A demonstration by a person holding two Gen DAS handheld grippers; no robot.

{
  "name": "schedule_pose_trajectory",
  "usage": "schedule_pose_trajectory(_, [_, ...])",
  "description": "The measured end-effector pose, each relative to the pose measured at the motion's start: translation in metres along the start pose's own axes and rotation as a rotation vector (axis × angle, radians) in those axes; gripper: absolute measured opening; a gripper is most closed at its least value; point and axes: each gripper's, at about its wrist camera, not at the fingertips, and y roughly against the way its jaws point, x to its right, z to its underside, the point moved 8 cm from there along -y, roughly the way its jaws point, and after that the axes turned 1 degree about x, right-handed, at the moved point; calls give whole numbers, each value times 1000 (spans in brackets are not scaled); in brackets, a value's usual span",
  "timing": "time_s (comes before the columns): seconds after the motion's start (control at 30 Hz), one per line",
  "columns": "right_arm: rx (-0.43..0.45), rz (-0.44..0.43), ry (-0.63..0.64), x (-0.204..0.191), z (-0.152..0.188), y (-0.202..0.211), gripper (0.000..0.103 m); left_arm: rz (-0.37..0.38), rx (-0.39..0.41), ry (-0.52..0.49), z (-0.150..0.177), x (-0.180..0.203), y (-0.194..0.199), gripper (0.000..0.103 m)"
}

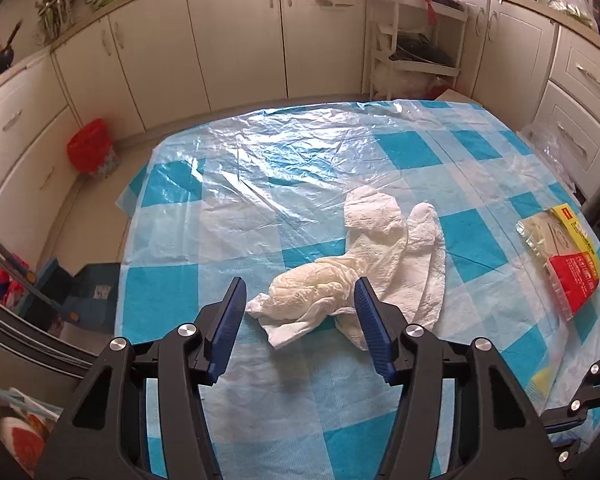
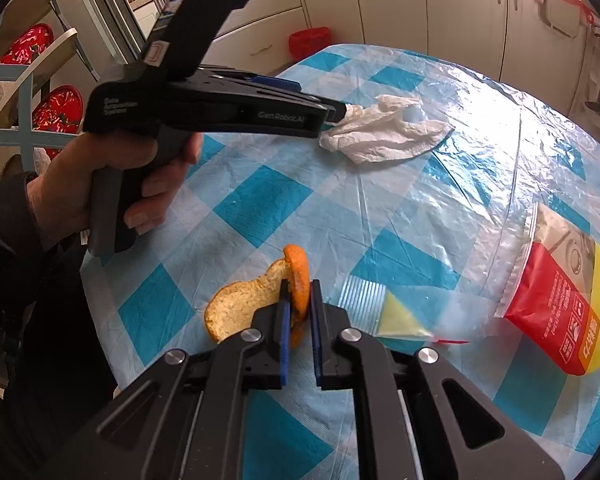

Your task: Collect trash

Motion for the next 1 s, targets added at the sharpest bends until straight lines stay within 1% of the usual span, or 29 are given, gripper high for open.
schedule_pose_trajectory(0.03, [0, -3, -1, 0, 0, 0, 11, 15, -9, 23, 0, -2, -3, 35])
schedule_pose_trajectory(0.07, [0, -5, -2, 0, 0, 0, 11, 27, -13, 37, 1, -3, -4, 33])
schedule_pose_trajectory(0.1, [-2, -8, 0, 1, 0, 0, 11, 30, -8, 46, 1, -4, -3, 29])
schedule_pose_trajectory(0.13, [-2, -9, 1, 1, 0, -1, 11, 34, -7, 54, 3, -4, -2, 21])
schedule_pose_trajectory(0.33, [-2, -2, 11, 0, 0, -1, 11, 79, 57, 161, 7, -12, 27, 17])
schedule_pose_trajectory(0.47, [1, 1, 12, -1, 2, 1, 11, 84, 90, 207, 17, -14, 55, 17])
schedule_pose_trajectory(0.6, [-4, -7, 22, -4, 7, 6, 9, 62, 110, 208, 36, -5, 86, 17])
schedule_pose_trajectory(0.77, [-10, -18, 39, -9, 20, 15, 9, 37, 126, 214, 69, 15, 117, 17])
schedule_pose_trajectory(0.9, [-9, -7, 46, -10, 32, 26, 9, 39, 121, 245, 90, 29, 133, 17])
schedule_pose_trajectory(1.0, [5, 7, 42, -7, 40, 41, 9, 44, 128, 263, 98, 39, 144, 17])
